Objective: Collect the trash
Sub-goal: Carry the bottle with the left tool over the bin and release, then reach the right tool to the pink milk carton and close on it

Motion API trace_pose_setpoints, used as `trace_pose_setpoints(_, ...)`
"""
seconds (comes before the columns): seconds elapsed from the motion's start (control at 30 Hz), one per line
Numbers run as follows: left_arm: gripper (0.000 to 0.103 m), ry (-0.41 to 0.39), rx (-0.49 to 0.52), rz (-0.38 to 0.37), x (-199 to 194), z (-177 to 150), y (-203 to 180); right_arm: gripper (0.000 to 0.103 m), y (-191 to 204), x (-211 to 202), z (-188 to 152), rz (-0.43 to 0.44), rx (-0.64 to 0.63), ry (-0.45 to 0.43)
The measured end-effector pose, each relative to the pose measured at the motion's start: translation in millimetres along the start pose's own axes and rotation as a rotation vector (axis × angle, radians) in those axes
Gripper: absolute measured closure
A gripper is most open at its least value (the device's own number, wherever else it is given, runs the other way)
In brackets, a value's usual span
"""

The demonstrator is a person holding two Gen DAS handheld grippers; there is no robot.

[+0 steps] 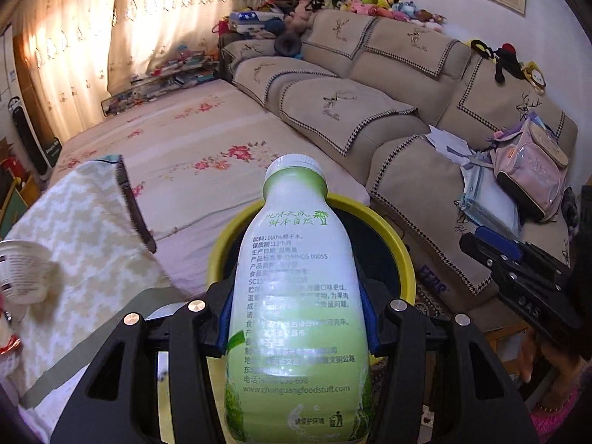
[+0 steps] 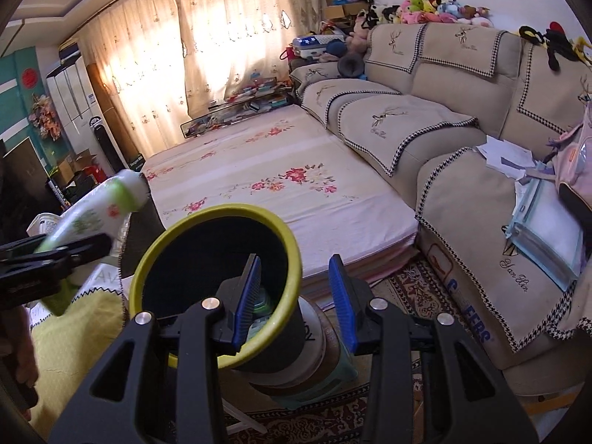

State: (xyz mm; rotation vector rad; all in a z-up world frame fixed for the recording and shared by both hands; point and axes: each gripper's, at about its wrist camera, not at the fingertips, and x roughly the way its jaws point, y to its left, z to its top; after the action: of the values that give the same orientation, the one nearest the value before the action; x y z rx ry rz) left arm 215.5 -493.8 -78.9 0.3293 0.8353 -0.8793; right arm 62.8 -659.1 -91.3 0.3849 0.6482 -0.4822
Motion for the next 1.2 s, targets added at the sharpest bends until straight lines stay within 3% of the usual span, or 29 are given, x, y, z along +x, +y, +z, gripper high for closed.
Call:
trace_pose_setpoints(0.3,0.05,0.054,0.014,-0.014,69,11,-11,0.066,-6,8,-1,-0.02,0.016,0.011)
trace_pose_setpoints(0.37,0.026,0.031,0.011,0.006,69,13,-11,0.066,-6,7,-1,-0.024,0.017,0.01)
trace_pose_setpoints(0.43,0.02,0.005,0.002,0.005,61,14,-10,0.066,-5,7,-1,-0.024,0.014,0.008)
trace_pose_setpoints(0.57,0.015,-0.051,-0.018,0.016,22,7,-1,0.066,4,8,-3,-0.007,0.0,0.012)
trace_pose_setpoints(0.77,0.009,-0.142,-0.104,0.06,-61,-28,33,0.066,31,11,-7,0.048,-0.04,0.028)
trace_pose_setpoints(1.0,0.005,-0.229,-0.234,0.208,-158,-99,91,0.066,91,10,-17,0.165,-0.137,0.06)
trace_pose_setpoints(1.2,0.005,-0.253,-0.385,0.359,-230,-180,144,0.064,180,4,-42,0.315,-0.283,0.108)
